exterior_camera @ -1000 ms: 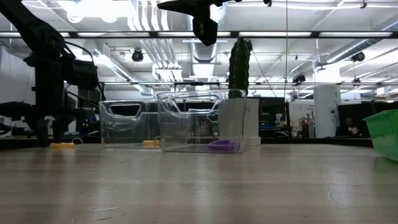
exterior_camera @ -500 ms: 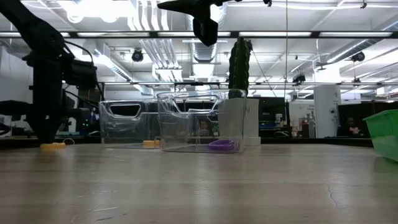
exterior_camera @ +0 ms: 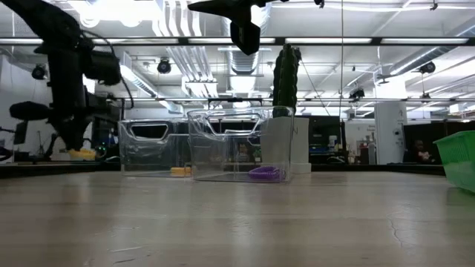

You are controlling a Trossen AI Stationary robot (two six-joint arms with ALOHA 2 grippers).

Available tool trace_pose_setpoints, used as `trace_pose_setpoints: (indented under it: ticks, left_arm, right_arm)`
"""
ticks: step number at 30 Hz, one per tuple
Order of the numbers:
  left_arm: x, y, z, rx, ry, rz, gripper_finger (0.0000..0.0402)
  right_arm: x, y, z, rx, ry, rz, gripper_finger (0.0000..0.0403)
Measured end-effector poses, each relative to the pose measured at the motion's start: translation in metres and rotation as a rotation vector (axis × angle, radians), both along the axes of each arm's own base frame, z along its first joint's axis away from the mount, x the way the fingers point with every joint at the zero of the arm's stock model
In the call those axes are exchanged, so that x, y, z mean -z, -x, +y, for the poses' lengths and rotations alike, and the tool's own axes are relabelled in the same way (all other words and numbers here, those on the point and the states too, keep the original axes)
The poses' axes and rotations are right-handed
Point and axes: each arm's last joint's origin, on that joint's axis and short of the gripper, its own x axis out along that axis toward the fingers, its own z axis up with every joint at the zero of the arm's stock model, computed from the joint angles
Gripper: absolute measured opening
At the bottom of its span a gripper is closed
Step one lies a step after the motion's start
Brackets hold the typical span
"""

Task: Sort spring keychains
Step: Put the top yellow spring keychain into the left transparent bin

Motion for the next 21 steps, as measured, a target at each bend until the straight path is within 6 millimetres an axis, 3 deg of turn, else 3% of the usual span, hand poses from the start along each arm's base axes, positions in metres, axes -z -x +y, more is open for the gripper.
trace_pose_setpoints:
  ticks: [13, 17, 21]
  left_arm:
    - [-0.106, -0.007, 0.01, 0.065, -0.252, -0.157, 0.0012]
    - [-0.125, -0.015, 0.011, 0.202, -0.308, -0.27, 0.0012]
    - [-0.134, -0.028, 0.012, 0.44, -0.322, -0.511, 0.0012]
  right_arm:
    - [0.0, 0.0, 0.0, -0.001, 0.004, -0.001, 0.0111]
    - [0.0, 0.0, 0.0, -0.005, 0.014, -0.004, 0.0111]
    - [0.0, 0.0, 0.0, -0.008, 0.021, -0.006, 0.0111]
